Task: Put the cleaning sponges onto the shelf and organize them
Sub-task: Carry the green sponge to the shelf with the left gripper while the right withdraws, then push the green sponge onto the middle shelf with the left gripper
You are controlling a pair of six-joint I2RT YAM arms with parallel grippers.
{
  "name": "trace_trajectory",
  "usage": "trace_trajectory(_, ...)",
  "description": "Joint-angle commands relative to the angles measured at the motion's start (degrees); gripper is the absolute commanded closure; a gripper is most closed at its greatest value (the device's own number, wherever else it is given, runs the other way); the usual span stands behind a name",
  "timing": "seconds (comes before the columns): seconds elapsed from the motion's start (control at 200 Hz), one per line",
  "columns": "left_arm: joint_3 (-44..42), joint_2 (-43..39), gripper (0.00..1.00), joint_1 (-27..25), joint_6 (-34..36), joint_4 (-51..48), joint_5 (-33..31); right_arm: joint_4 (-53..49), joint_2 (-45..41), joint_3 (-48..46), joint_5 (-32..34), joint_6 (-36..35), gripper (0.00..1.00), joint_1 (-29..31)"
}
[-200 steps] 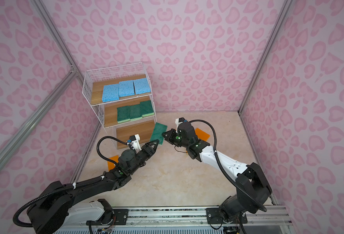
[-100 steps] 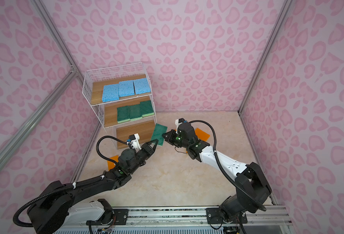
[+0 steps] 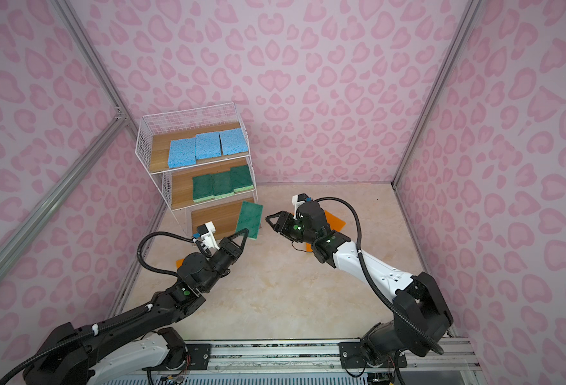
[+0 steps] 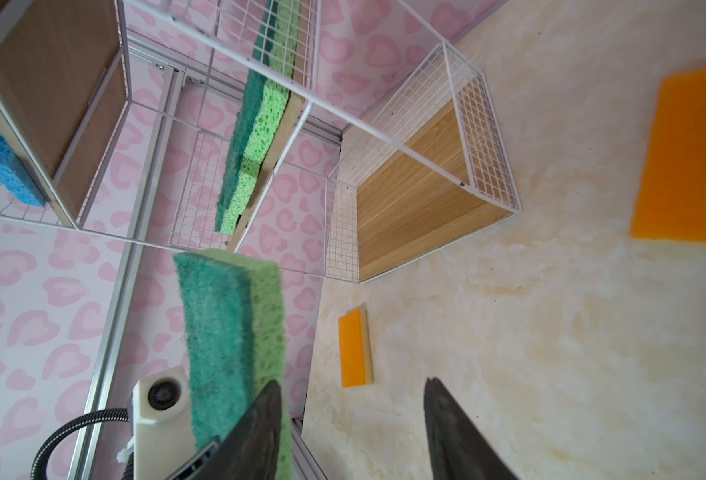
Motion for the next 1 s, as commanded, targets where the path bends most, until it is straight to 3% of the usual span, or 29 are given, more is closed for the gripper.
trace_trajectory(0.0, -1.3, -6.2, 0.96, 0.7, 0.6, -4.1, -6.5, 0.8, -1.4, -2.4, 1.3, 0.1, 0.44, -0.8)
trace_trajectory(0.16, -2.3, -17.5, 0.96, 4.8, -0.5, -13.7, -11.1, 1.0, -3.2, -5.6, 0.9, -0.1, 0.44, -2.0)
trace_trajectory(0.28, -0.4, -21.4, 0.96, 13.2, -1.6, -19.4, -6.8, 1.2, -4.0, -7.3, 0.7, -0.4, 0.44, -2.7)
trace_trajectory(0.4, 2.2, -20.7, 0.96, 21.7, -3.3, -21.8, 1.4, 1.2, -3.9, -7.4, 0.3, -1.0, 0.44, -3.2)
trace_trajectory(0.59, 5.8, -16.6, 0.96, 30.1, -5.3, -22.8, 8.4, 1.9, -2.8, -7.2, -1.0, -1.7, 0.44, -3.9)
trace_trajectory(0.715, 8.8, -12.6, 0.96, 33.0, -5.0, -23.0, 11.4, 2.7, -2.0, -7.2, -2.2, -2.1, 0.44, -4.7)
trace_trajectory(0.995, 14.0, -9.2, 0.96, 36.5, -1.7, -24.9, 11.2, 5.6, 0.3, -8.2, -5.2, -2.2, 0.44, -7.0)
